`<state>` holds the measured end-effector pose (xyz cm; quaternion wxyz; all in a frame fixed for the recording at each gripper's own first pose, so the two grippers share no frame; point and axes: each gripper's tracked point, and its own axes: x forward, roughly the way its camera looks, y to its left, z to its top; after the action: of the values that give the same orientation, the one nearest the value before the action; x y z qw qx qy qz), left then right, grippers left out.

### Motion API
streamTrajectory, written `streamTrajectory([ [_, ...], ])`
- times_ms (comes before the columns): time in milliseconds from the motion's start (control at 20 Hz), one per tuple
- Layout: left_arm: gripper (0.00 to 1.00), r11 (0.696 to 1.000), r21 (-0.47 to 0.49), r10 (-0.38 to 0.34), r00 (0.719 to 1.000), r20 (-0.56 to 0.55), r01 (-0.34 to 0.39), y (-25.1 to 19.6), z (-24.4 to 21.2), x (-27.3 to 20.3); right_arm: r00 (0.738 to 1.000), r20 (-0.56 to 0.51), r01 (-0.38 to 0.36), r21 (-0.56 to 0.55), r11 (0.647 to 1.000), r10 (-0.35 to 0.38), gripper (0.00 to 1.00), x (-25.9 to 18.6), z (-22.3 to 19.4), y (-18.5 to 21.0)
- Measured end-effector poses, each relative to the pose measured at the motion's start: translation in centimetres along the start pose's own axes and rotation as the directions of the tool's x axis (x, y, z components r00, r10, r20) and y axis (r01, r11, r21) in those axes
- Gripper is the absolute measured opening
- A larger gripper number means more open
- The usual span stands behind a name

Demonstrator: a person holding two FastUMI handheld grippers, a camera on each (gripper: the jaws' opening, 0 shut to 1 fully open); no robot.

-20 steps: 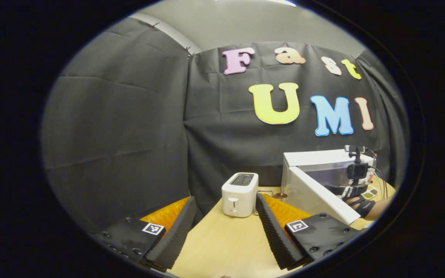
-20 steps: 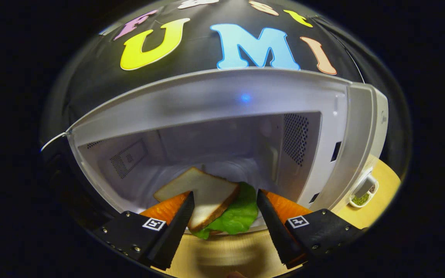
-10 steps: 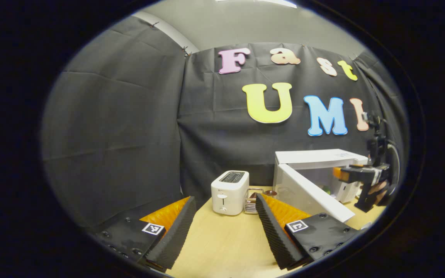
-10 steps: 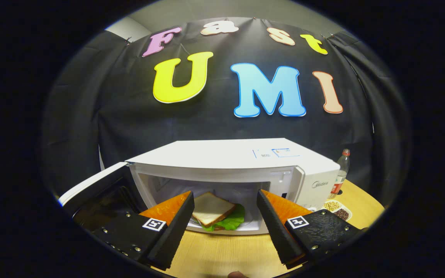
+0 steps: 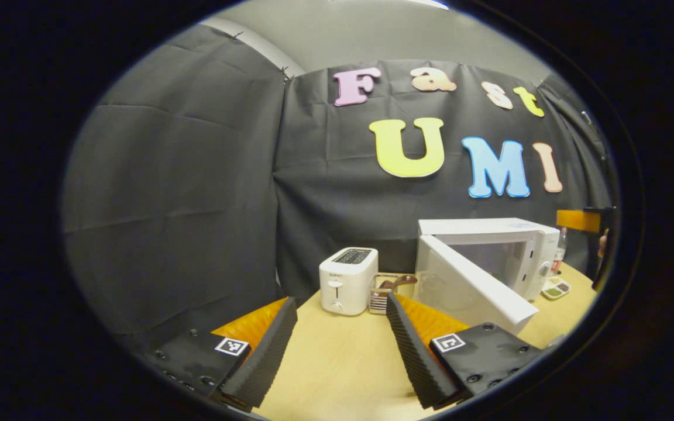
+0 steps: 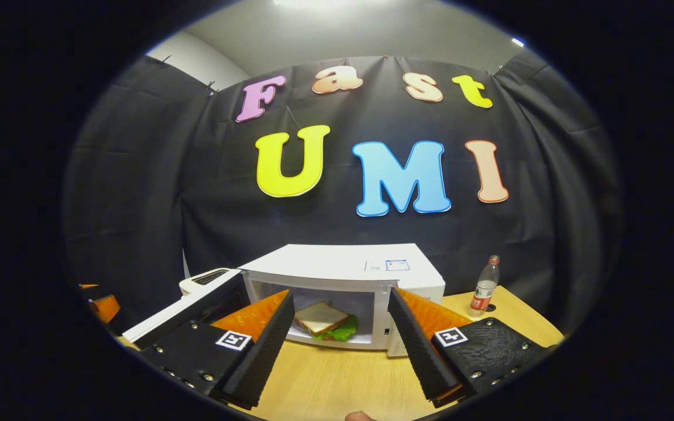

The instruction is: Open the microwave oven with the left hand, put the food in, and close the microwave oven.

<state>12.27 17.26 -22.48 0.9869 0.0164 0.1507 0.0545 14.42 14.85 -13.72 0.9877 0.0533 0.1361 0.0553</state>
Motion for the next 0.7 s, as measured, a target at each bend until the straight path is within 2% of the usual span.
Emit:
streamTrajectory([
  [250, 0.82, 1.000, -0.011, -0.007, 0.999, -0.041, 0.006, -1.7, -2.2, 0.0, 0.999, 0.034, 0.000, -0.009, 1.000, 0.001, 0.98, -4.7, 1.6, -2.9],
  [350, 0.53, 1.000, -0.018, -0.014, 0.998, -0.066, 0.013, -2.7, -3.2, -0.1, 0.999, 0.050, 0.006, -0.006, 1.000, -0.006, 0.98, -5.8, 2.2, -4.4],
  [450, 0.38, 0.999, -0.030, -0.018, 0.997, -0.080, 0.016, -3.6, -4.0, 0.0, 0.998, 0.059, 0.019, -0.019, 1.000, -0.017, 0.98, -6.9, 2.6, -5.8],
  [500, 0.20, 1.000, -0.026, -0.011, 0.996, -0.089, 0.008, -3.9, -4.2, -0.3, 0.998, 0.063, 0.022, -0.025, 0.999, -0.021, 0.98, -7.2, 2.8, -6.4],
  [550, 0.16, 1.000, -0.022, -0.001, 0.995, -0.100, -0.001, -4.3, -5.0, -0.1, 0.998, 0.066, 0.025, -0.029, 0.999, -0.023, 0.98, -7.8, 2.9, -7.0],
  [600, 0.07, 1.000, -0.019, -0.008, 0.994, -0.105, 0.006, -4.2, -4.7, 0.2, 0.997, 0.070, 0.026, -0.032, 0.999, -0.024, 0.98, -8.3, 3.0, -7.6],
  [700, 0.10, 0.999, -0.024, -0.029, 0.992, -0.124, 0.026, -6.2, -5.7, -0.4, 0.997, 0.066, 0.030, -0.042, 0.999, -0.027, 0.98, -9.2, 2.9, -8.6],
])
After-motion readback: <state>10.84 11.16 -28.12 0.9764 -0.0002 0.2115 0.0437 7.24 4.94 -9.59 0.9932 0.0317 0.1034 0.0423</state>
